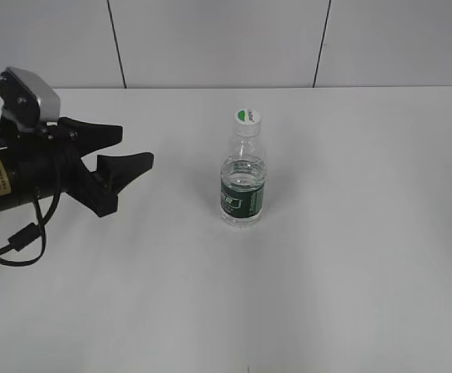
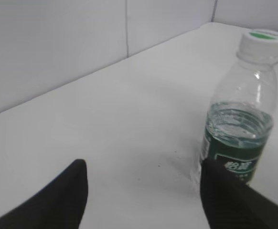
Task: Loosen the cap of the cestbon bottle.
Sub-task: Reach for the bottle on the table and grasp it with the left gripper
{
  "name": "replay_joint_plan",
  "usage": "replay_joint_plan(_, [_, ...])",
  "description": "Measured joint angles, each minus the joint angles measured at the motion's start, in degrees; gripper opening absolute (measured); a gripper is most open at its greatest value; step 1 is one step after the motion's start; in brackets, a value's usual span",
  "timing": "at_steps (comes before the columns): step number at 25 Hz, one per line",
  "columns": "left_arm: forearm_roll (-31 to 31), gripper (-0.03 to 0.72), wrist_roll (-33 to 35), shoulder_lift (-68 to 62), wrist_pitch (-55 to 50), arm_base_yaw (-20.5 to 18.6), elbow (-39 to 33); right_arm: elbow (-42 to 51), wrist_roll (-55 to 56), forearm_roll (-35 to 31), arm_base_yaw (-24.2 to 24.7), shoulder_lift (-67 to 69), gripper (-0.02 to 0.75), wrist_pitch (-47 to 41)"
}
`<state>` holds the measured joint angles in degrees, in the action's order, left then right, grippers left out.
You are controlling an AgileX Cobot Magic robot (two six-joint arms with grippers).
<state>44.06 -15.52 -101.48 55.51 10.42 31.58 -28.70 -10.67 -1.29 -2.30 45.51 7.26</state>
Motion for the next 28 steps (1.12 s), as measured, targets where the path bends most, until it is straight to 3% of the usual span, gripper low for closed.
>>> replay_joint_plan(5, [8.41,0.469,-1.49,-7.38,5.99,-1.48,3.88,0.0,0.0,0.0,0.0,0.0,0.472,0.36])
replay_joint_plan(13, [20.32,0.578,-1.78,-17.45,11.29,-1.61,12.35,0.0,0.0,0.0,0.0,0.05,0.472,0.46])
replay_joint_plan(19, [21.68,0.585,-1.78,-21.17,12.41,-0.82,17.23,0.0,0.0,0.0,0.0,0.05,0.472,0.57])
replay_joint_plan(28, [21.41,0.585,-1.85,-25.51,12.28,5.11,22.22,0.0,0.0,0.0,0.0,0.05,0.472,0.57])
